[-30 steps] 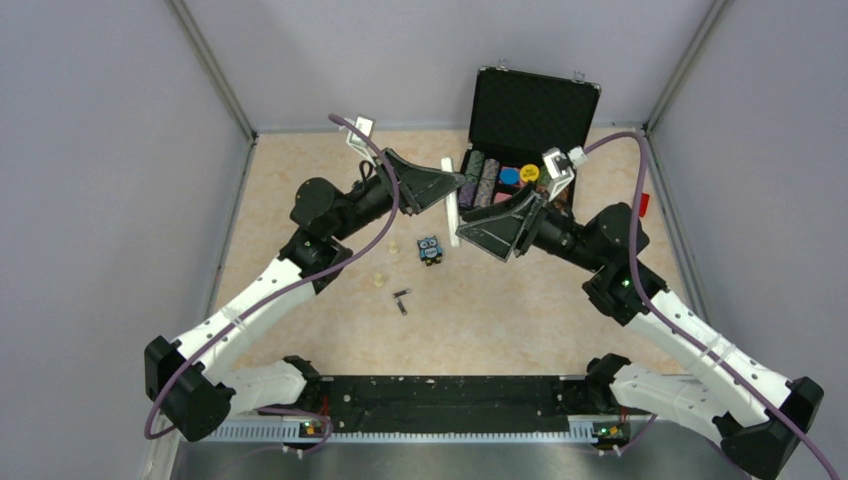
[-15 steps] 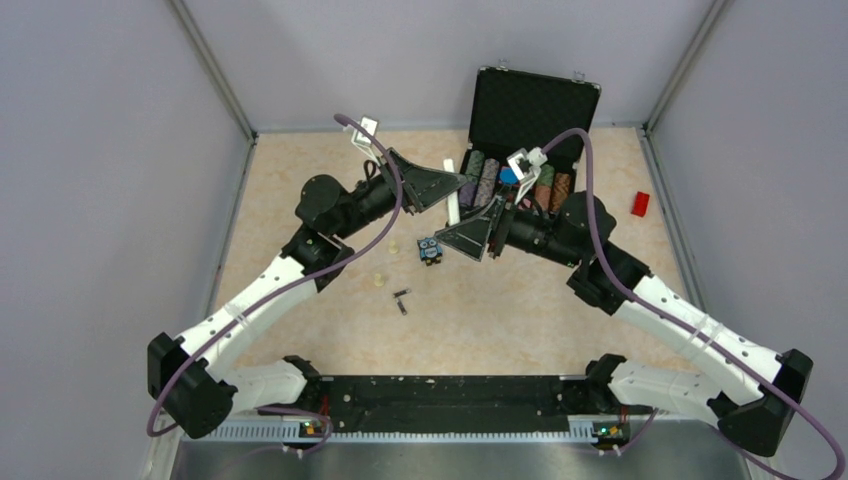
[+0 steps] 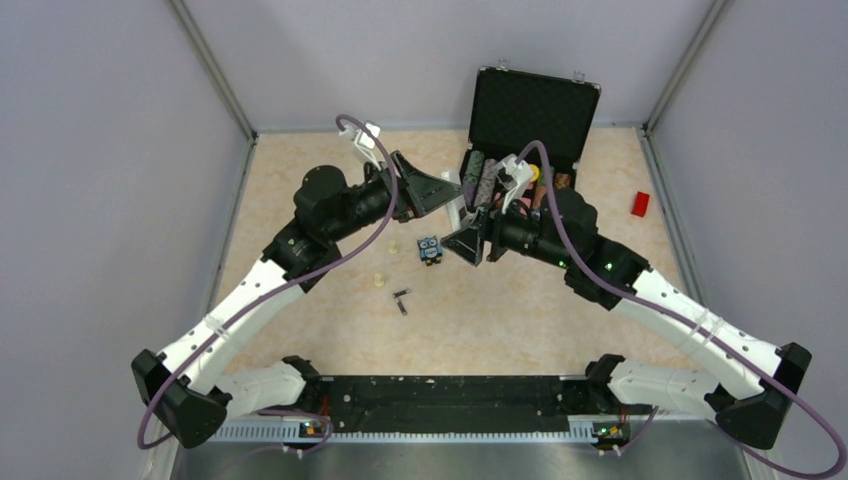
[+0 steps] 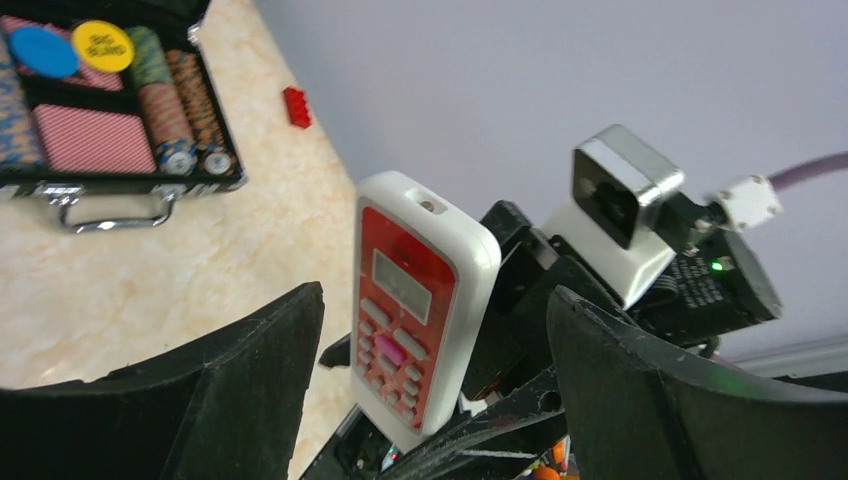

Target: Load the batteries into the remote control

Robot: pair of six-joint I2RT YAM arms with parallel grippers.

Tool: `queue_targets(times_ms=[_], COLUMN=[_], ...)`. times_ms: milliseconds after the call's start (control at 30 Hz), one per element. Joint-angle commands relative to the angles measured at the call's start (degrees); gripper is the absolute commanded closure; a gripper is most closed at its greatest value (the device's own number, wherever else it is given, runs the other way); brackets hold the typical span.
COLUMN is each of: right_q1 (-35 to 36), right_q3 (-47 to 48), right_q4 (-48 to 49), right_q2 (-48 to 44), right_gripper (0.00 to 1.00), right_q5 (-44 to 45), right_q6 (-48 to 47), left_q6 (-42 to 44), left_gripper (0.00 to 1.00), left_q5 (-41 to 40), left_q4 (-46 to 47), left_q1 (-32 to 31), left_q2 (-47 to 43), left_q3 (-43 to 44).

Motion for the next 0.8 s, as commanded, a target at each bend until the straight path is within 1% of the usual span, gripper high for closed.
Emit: queue_targets(times_ms=[0,167,367,433,633,767], right_q1=[3.28,7.28,9.19,9.19,9.18,9.21], right_q3=[6.1,7.28,7.36,7.56,9.4,9.87], right_q4=[-4.92,-7.22,-8.38,-8.89,-12.28,-13.93], right_q2=[1.43,4.11,6.46,6.62,7.44,7.77], right_gripper=[0.67,0.68,0.68,0.68,0.68,0.69], right_q5=[6.7,13.14,18.05,19.13,18.7,16.64], right_q6=[-8.95,-12.82,-14.5,-15.41,-21.05,-23.2], left_q6=[4.35,4.92,6.5,7.6,7.56,4.73], left_gripper=[0.14,0.18,0.31,0.34,0.4,0.42], left_q5=[-4.18,-4.78,-5.24,-5.12,-2.75,-1.98], left_q4=[-14.06,-18.08,-21.46,-23.72,-27.77,-25.89], left_q1=[-0.22,-0.24,-0.21,-0.21,-0.23,-0.1], left_q2=[0.64,3.27,4.66,4.7,5.22,5.49], left_q3=[5.86,8.64,9.5,9.73,8.5,7.02])
